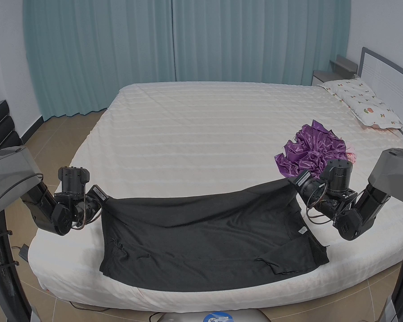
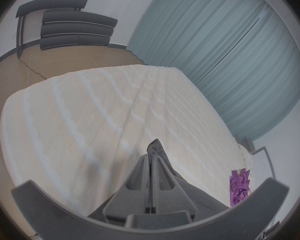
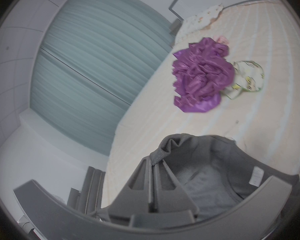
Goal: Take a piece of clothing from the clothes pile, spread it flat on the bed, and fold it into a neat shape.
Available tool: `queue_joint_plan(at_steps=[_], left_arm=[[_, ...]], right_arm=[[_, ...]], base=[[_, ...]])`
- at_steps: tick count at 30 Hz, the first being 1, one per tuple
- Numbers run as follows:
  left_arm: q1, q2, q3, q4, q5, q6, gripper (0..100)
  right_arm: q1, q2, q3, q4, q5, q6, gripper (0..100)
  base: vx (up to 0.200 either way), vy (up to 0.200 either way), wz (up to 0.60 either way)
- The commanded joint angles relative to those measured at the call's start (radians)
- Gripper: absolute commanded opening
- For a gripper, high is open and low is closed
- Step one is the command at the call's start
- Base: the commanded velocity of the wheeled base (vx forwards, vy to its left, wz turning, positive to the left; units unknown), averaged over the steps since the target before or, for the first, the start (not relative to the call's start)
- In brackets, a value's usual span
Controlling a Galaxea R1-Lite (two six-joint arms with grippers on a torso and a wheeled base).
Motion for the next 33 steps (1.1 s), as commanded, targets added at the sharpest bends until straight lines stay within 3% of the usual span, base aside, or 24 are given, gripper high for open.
queue_joint_plan(at_steps=[1,9,21,33], left_arm=[[0.004,0.006,0.014,-0.043,0.001,-0.008,0],[0.002,-0.004,0.053,-0.057,-0.001,0.001,0],[0.001,-0.005,0.211,-0.081,-0.004,0.153,0],[-0.007,0.049,0.237,-0.077,-0.008,0.214,0]], right_arm=[[0.004,0.022,0.006,-0.01,-0.001,-0.006,0],[-0.006,0.047,0.072,-0.013,-0.001,-0.035,0],[-0.002,0.031,0.25,-0.041,0.011,-0.121,0],[0.011,0.087,0.361,-0.044,0.011,-0.186,0]], base=[[0.0,0.0,0.0],[0.0,0.0,0.0],[0.0,0.0,0.0],[0.0,0.0,0.0]])
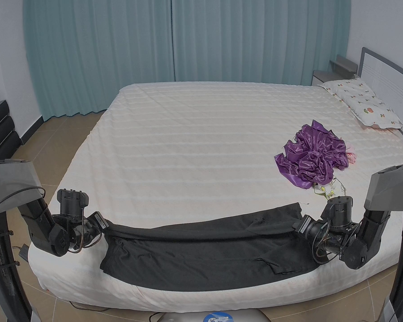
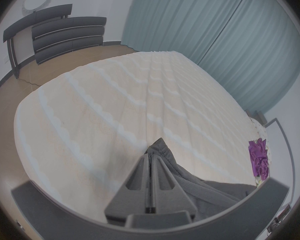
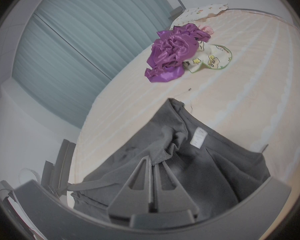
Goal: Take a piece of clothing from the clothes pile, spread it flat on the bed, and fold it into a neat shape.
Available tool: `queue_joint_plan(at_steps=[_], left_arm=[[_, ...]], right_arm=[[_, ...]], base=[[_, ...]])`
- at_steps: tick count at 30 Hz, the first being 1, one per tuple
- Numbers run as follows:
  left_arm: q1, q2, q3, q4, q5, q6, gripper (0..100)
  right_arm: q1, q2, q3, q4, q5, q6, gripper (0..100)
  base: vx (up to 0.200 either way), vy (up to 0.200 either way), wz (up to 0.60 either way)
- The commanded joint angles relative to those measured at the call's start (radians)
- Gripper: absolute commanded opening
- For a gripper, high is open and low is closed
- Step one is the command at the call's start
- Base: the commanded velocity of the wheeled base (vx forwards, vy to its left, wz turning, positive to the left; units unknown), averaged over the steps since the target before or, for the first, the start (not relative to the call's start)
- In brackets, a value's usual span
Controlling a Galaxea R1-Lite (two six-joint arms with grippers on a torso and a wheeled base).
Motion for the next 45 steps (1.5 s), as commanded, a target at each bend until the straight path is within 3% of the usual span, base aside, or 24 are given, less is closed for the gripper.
queue_joint_plan(at_steps=[1,8,9,13,21,25,27,28,29,31,33,39,45], left_arm=[[-0.001,0.041,0.009,0.003,-0.001,0.018,0],[-0.012,0.077,0.031,0.005,0.001,0.029,0],[-0.012,0.078,0.031,0.003,0.001,0.029,100],[-0.014,0.077,0.039,0.0,0.001,0.034,100],[0.032,-0.032,0.123,0.005,-0.013,0.032,100],[0.091,-0.115,0.201,-0.003,-0.142,0.035,100],[0.1,-0.123,0.207,-0.003,-0.16,0.035,100],[0.158,-0.144,0.229,-0.003,-0.261,0.044,100],[0.167,-0.143,0.229,-0.001,-0.283,0.051,100],[0.181,-0.133,0.235,0.006,-0.335,0.09,100],[0.189,-0.104,0.256,-0.003,-0.396,0.19,100],[0.178,-0.032,0.247,-0.006,-0.459,0.331,100],[0.15,-0.012,0.246,-0.076,-0.487,0.342,100]], right_arm=[[0.001,0.038,0.022,-0.001,-0.002,-0.005,0],[0.008,0.072,0.023,-0.001,0.0,-0.005,0],[0.008,0.072,0.023,-0.001,0.0,-0.005,100],[0.02,0.069,0.026,-0.001,0.0,-0.002,100],[-0.04,-0.045,0.097,-0.058,0.003,0.058,100],[-0.066,-0.091,0.178,-0.102,0.04,0.09,100],[-0.069,-0.092,0.187,-0.112,0.047,0.09,100],[-0.077,-0.083,0.255,-0.187,0.072,0.09,100],[-0.075,-0.078,0.276,-0.216,0.076,0.09,100],[-0.072,-0.061,0.315,-0.271,0.089,0.09,100],[-0.068,-0.031,0.345,-0.311,0.102,0.086,100],[-0.061,-0.014,0.341,-0.309,0.105,0.09,100],[-0.057,-0.002,0.339,-0.309,0.122,0.092,100]], base=[[0.0,0.0,0.0],[0.0,0.0,0.0],[0.0,0.0,0.0],[0.0,0.0,0.0],[0.0,0.0,0.0],[0.0,0.0,0.0],[0.0,0.0,0.0],[0.0,0.0,0.0],[0.0,0.0,0.0],[0.0,0.0,0.0],[0.0,0.0,0.0],[0.0,0.0,0.0],[0.0,0.0,0.0]])
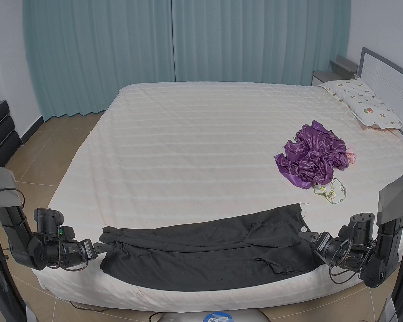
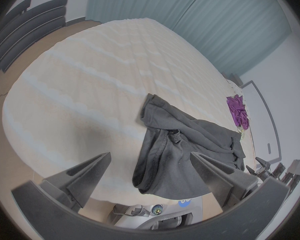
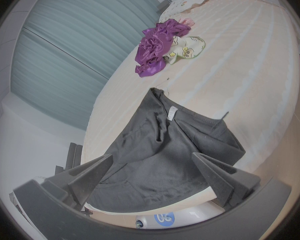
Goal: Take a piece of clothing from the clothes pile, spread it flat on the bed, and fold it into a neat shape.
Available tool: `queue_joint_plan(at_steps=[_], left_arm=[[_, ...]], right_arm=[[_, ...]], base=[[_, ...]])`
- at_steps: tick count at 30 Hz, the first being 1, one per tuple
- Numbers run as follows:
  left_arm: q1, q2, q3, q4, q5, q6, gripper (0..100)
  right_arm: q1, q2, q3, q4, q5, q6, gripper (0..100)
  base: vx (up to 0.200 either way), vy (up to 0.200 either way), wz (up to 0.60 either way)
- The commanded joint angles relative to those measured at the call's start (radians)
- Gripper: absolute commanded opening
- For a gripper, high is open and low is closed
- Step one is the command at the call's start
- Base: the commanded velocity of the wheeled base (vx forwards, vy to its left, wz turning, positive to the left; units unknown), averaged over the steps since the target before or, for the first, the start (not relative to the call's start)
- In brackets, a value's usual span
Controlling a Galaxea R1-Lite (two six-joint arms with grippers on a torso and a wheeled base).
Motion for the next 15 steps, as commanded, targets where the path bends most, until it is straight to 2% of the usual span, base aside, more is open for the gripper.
queue_joint_plan(at_steps=[1,5,6,13,15], left_arm=[[-0.031,0.068,-0.006,-0.043,0.002,0.003,100],[-0.043,0.12,-0.021,-0.08,0.012,0.011,100],[-0.043,0.12,-0.021,-0.08,0.012,0.011,0],[-0.031,0.129,0.023,-0.081,0.124,0.093,0],[-0.026,0.12,0.042,-0.081,0.13,0.1,0]], right_arm=[[0.005,0.022,0.004,-0.016,0.005,0.0,100],[0.005,0.021,0.009,-0.016,0.005,0.001,100],[0.005,0.021,0.009,-0.016,0.005,0.001,100],[0.004,0.022,0.012,-0.016,0.005,0.001,100],[0.005,0.022,0.012,-0.016,0.005,0.001,100]], base=[[0.0,0.0,0.0],[0.0,0.0,0.0],[0.0,0.0,0.0],[0.0,0.0,0.0],[0.0,0.0,0.0]])
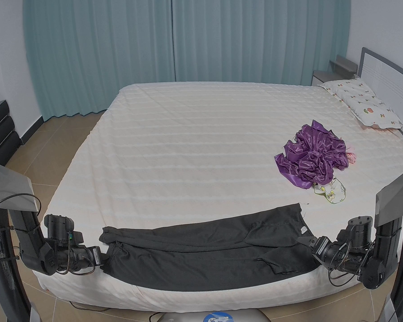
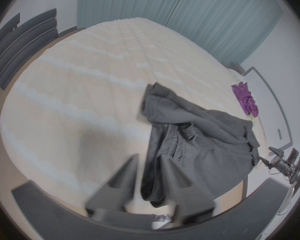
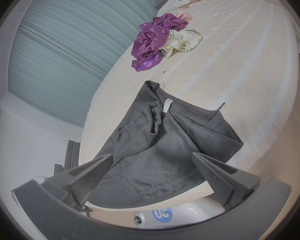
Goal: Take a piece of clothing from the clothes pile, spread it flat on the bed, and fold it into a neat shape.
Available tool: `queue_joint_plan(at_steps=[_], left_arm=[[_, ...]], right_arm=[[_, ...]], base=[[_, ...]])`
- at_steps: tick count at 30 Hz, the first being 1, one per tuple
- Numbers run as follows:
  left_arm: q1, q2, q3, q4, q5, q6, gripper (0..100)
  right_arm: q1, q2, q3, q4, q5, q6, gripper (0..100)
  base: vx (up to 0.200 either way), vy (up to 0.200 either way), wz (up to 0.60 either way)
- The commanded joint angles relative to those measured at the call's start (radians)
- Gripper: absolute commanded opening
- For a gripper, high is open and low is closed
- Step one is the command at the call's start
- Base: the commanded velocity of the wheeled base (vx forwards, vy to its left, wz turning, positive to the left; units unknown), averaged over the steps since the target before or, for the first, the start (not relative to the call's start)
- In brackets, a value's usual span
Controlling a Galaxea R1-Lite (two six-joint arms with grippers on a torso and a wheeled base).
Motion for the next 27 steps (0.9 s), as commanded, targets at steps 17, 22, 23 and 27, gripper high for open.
queue_joint_plan(at_steps=[17,22,23,27], left_arm=[[0.026,-0.063,0.116,-0.056,0.014,0.04,0],[0.029,-0.069,0.107,-0.064,-0.006,0.033,100],[0.028,-0.069,0.101,-0.068,-0.014,0.033,100],[0.02,-0.061,0.09,-0.09,-0.052,0.031,100]], right_arm=[[0.002,-0.009,0.019,-0.017,0.0,0.0,100],[0.008,-0.006,0.019,-0.017,0.0,0.0,100],[0.012,-0.006,0.019,-0.017,0.0,0.0,100],[0.017,-0.006,0.021,-0.017,0.0,0.0,100]], base=[[0.0,0.0,0.0],[0.0,0.0,0.0],[0.0,0.0,0.0],[0.0,0.0,0.0]])
